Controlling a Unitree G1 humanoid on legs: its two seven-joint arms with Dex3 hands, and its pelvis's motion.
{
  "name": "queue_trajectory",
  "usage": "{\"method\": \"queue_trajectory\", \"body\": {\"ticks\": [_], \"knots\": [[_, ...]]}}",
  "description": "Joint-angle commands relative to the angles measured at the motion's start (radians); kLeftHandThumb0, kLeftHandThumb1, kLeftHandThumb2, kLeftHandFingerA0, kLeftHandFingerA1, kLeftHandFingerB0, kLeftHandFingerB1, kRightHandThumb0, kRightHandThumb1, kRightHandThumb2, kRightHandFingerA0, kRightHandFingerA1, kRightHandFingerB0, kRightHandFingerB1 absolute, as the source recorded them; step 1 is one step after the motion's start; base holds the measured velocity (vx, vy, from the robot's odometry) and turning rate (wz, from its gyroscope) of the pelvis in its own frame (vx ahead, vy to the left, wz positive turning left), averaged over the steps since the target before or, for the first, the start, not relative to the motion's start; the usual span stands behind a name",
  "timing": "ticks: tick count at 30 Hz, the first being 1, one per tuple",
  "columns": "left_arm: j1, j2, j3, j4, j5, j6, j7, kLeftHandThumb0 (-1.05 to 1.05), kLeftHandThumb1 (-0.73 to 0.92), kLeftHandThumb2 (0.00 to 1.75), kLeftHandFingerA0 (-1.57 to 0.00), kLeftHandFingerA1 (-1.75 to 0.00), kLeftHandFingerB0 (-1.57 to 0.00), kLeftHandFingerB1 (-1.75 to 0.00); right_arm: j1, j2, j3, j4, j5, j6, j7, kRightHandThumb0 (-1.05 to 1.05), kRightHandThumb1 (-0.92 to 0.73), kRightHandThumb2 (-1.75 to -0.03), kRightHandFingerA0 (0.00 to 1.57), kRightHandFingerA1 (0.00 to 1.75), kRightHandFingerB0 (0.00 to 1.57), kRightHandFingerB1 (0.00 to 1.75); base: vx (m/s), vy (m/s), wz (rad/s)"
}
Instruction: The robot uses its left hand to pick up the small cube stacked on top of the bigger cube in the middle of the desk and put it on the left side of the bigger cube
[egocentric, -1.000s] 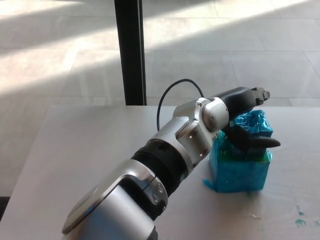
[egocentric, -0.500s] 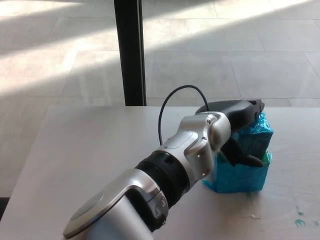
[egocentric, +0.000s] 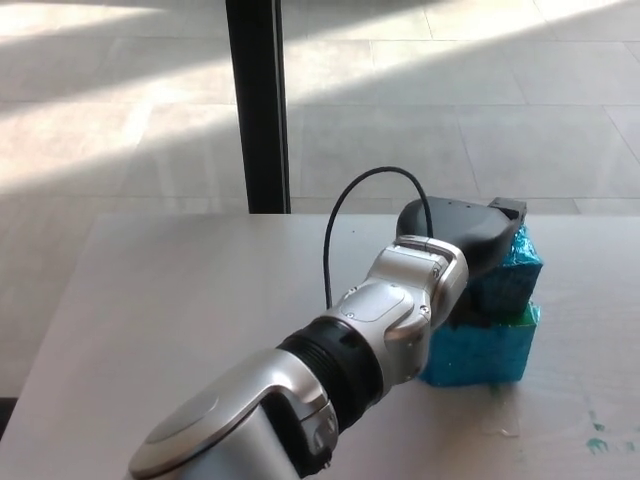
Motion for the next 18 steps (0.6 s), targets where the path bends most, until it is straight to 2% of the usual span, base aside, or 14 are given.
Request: {"method": "queue_trajectory", "body": {"ticks": [1, 3, 4, 6, 7, 8, 10, 11, 12, 13, 14, 16, 17, 18], "knots": [[0.052, -0.009, 0.057, 0.043, -0.009, -0.016, 0.050, -0.42, 0.73, 0.61, -0.78, -0.89, -0.55, -0.53, -0.010, -0.014, 0.005, 0.011, -0.003, -0.024, -0.029, -0.48, -0.62, -0.98, 0.48, 0.70, 0.39, 0.53, 0.00, 0.000, 0.00], [0.054, -0.014, 0.079, 0.047, -0.011, -0.021, 0.058, -0.42, 0.77, 0.62, -0.76, -0.99, -0.51, -0.54, -0.015, -0.017, 0.008, 0.017, -0.003, -0.028, -0.022, -0.46, -0.62, -0.98, 0.49, 0.70, 0.38, 0.53, 0.00, 0.000, 0.00], [0.058, -0.015, 0.088, 0.050, -0.008, -0.032, 0.079, -0.40, 0.77, 0.62, -0.76, -1.06, -0.54, -0.61, -0.020, -0.018, 0.011, 0.027, -0.008, -0.035, -0.024, -0.45, -0.79, -0.64, 0.51, 0.68, 0.46, 0.35, 0.00, 0.000, 0.00], [0.083, -0.022, 0.138, 0.047, -0.035, -0.067, 0.155, -0.36, 0.71, 0.63, -0.82, -1.34, -0.64, -0.68, -0.023, -0.018, 0.010, 0.041, -0.005, -0.050, -0.021, -0.45, -0.78, -0.63, 0.52, 0.69, 0.50, 0.36, 0.00, 0.000, 0.00], [0.094, -0.029, 0.171, 0.044, -0.056, -0.073, 0.179, -0.36, 0.70, 0.62, -0.81, -1.36, -0.66, -0.67, -0.023, -0.019, 0.012, 0.039, -0.006, -0.052, -0.021, -0.45, -0.80, -0.63, 0.51, 0.69, 0.50, 0.37, 0.00, 0.000, 0.00], [0.107, -0.044, 0.222, 0.044, -0.082, -0.074, 0.216, -0.32, 0.69, 0.64, -0.79, -1.50, -0.66, -0.73, -0.020, -0.019, 0.017, 0.029, -0.008, -0.047, -0.024, -0.45, -0.80, -0.64, 0.51, 0.71, 0.51, 0.37, 0.00, 0.000, 0.00], [0.117, -0.057, 0.262, 0.049, -0.091, -0.085, 0.252, -0.32, 0.69, 0.64, -0.79, -1.50, -0.66, -0.73, -0.017, -0.020, 0.021, 0.020, -0.010, -0.044, -0.027, -0.45, -0.80, -0.64, 0.51, 0.71, 0.51, 0.37, 0.00, 0.000, 0.00], [0.120, -0.068, 0.298, 0.046, -0.113, -0.081, 0.265, -0.32, 0.71, 0.62, -0.75, -1.33, -0.65, -0.73, -0.018, -0.019, 0.025, 0.021, -0.012, -0.046, -0.026, -0.45, -0.80, -0.64, 0.50, 0.68, 0.51, 0.37, 0.00, 0.000, 0.00], [0.124, -0.073, 0.316, 0.047, -0.120, -0.084, 0.278, -0.30, 0.70, 0.62, -0.75, -1.25, -0.64, -0.75, -0.017, -0.020, 0.028, 0.018, -0.013, -0.042, -0.027, -0.45, -0.81, -0.65, 0.51, 0.69, 0.52, 0.38, 0.00, 0.000, 0.00], [0.129, -0.079, 0.334, 0.050, -0.125, -0.093, 0.290, -0.29, 0.72, 0.62, -0.75, -1.20, -0.62, -0.70, -0.014, -0.020, 0.029, 0.012, -0.011, -0.043, -0.024, -0.45, -0.80, -0.64, 0.50, 0.68, 0.52, 0.38, 0.00, 0.000, 0.00], [0.132, -0.081, 0.342, 0.054, -0.127, -0.096, 0.282, -0.22, 0.73, 0.64, -0.69, -1.05, -0.59, -0.64, -0.012, -0.019, 0.030, 0.006, -0.010, -0.041, -0.028, -0.45, -0.81, -0.64, 0.51, 0.72, 0.56, 0.39, 0.00, 0.000, 0.00], [0.140, -0.077, 0.332, 0.060, -0.107, -0.122, 0.290, -0.19, 0.71, 0.65, -0.73, -1.06, -0.63, -0.63, -0.011, -0.018, 0.029, 0.001, -0.006, -0.036, -0.029, -0.45, -0.81, -0.65, 0.51, 0.74, 0.57, 0.40, 0.00, 0.000, 0.00], [0.140, -0.078, 0.338, 0.070, -0.114, -0.128, 0.291, -0.17, 0.69, 0.68, -0.77, -0.97, -0.73, -0.64, -0.012, -0.017, 0.030, -0.003, -0.007, -0.033, -0.034, -0.45, -0.81, -0.65, 0.50, 0.75, 0.58, 0.41, 0.00, 0.000, 0.00], [0.139, -0.078, 0.340, 0.073, -0.114, -0.131, 0.293, -0.17, 0.69, 0.68, -0.77, -0.97, -0.73, -0.64, -0.011, -0.017, 0.031, -0.006, -0.007, -0.032, -0.035, -0.45, -0.81, -0.65, 0.50, 0.75, 0.58, 0.41, 0.00, 0.000, 0.00]]}}
